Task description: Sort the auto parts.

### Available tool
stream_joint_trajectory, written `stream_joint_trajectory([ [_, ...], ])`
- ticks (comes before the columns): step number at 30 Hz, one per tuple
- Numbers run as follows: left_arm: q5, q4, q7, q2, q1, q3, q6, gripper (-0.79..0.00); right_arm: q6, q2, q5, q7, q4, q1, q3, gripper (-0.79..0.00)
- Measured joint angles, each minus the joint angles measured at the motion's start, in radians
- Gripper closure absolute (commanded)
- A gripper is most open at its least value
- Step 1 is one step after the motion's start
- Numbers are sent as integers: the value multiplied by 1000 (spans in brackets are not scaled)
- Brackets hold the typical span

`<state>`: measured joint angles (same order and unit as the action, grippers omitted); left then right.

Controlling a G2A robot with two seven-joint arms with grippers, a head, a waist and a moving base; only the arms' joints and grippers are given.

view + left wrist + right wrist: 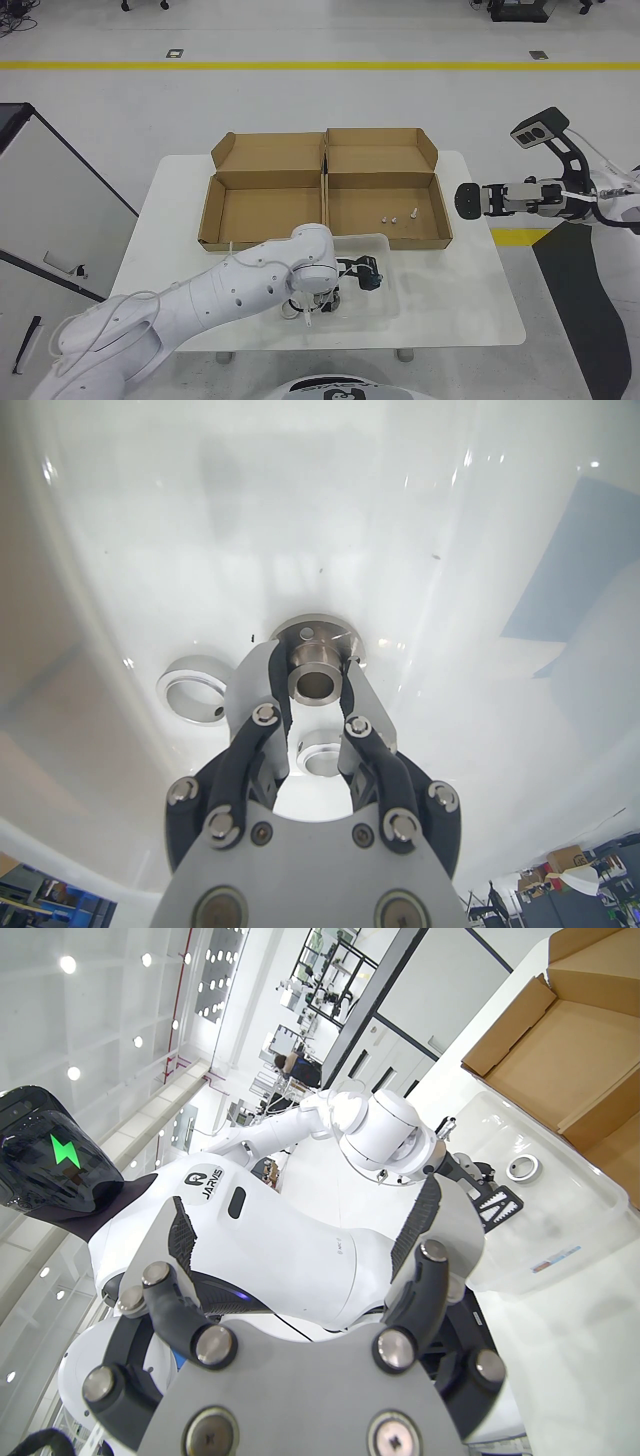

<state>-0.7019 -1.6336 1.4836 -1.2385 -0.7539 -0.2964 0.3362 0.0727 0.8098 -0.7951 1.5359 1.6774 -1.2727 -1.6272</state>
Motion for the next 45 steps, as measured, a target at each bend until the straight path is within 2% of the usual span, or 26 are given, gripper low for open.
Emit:
stream_joint_trajectory([
  [4, 31, -64, 15, 10, 28, -12, -15, 0, 0, 0, 0, 0, 0, 0, 0, -785],
  [9, 89, -149, 52, 30, 101, 2, -52, 0, 0, 0, 0, 0, 0, 0, 0, -785],
  [12, 119, -157, 53, 36, 127, 7, -52, 0, 0, 0, 0, 0, 0, 0, 0, -785],
  [22, 117, -155, 51, 36, 124, 6, -53, 0, 0, 0, 0, 0, 0, 0, 0, -785],
  [24, 113, -150, 22, 42, 116, -11, -61, 0, 0, 0, 0, 0, 0, 0, 0, -785],
  [27, 157, -175, -21, 71, 100, -92, -67, 0, 0, 0, 0, 0, 0, 0, 0, -785],
  [30, 216, -220, -35, 123, 56, -218, -49, 0, 0, 0, 0, 0, 0, 0, 0, -785],
  [34, 301, -291, -95, 194, -54, -410, 13, 0, 0, 0, 0, 0, 0, 0, 0, -785],
  [38, 446, -293, -232, 247, -187, -618, 156, 0, 0, 0, 0, 0, 0, 0, 0, -785],
  [41, 531, -265, -324, 265, -255, -713, 262, 0, 0, 0, 0, 0, 0, 0, 0, -785],
  [45, 633, -209, -441, 270, -288, -765, 394, 0, 0, 0, 0, 0, 0, 0, 0, -785],
])
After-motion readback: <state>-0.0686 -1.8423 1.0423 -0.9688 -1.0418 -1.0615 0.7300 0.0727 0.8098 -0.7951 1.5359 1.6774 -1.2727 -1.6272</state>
